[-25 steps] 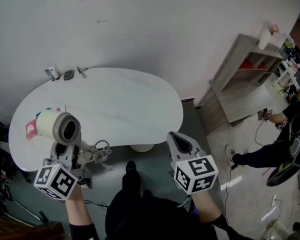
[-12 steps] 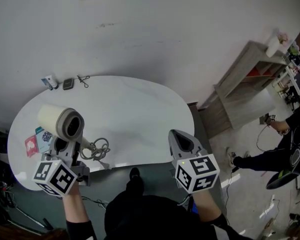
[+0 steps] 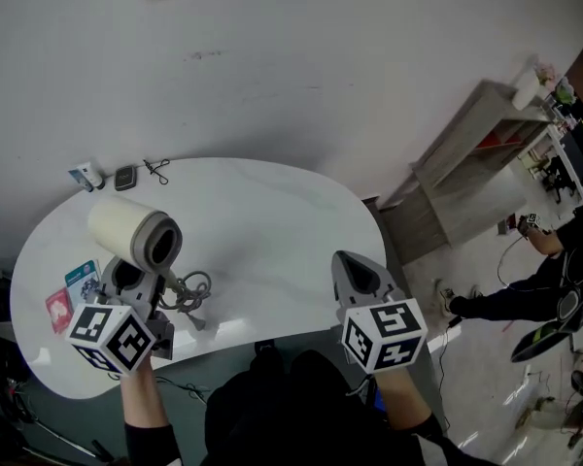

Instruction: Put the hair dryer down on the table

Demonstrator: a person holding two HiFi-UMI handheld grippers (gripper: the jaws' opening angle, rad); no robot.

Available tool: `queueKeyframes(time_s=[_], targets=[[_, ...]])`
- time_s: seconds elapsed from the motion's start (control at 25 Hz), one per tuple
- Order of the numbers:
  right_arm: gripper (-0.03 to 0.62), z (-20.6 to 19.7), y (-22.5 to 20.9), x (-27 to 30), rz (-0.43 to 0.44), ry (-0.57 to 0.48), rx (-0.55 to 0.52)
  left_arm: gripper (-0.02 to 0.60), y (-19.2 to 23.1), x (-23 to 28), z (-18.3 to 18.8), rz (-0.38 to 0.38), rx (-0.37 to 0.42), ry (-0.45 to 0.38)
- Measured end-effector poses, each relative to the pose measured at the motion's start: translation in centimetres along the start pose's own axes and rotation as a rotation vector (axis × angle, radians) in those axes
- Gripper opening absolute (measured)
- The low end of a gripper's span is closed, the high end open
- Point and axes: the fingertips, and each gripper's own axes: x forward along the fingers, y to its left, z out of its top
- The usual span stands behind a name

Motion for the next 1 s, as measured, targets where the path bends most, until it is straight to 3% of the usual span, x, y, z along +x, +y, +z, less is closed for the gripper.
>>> queueKeyframes(time_s=[0.36,0.6,1.0], targets=[[0.002,-0.3,-0.9,0.6,-0.059,0.027,0.017,0.160,0.4,3.7,-0.9,-0.080,0.040,0.071],[0.002,-0.7,-2.6,0.8,-0.092,0.037,0.030,0.160,-1.3,7.4,-1.7,-0.163,0.106,0.129],[0.002,-2.1,-5.9,1.6,-0.110,0.083,0.055,0.160,-6.0,13.8,-5.7,-0.314,0.226,0.296]])
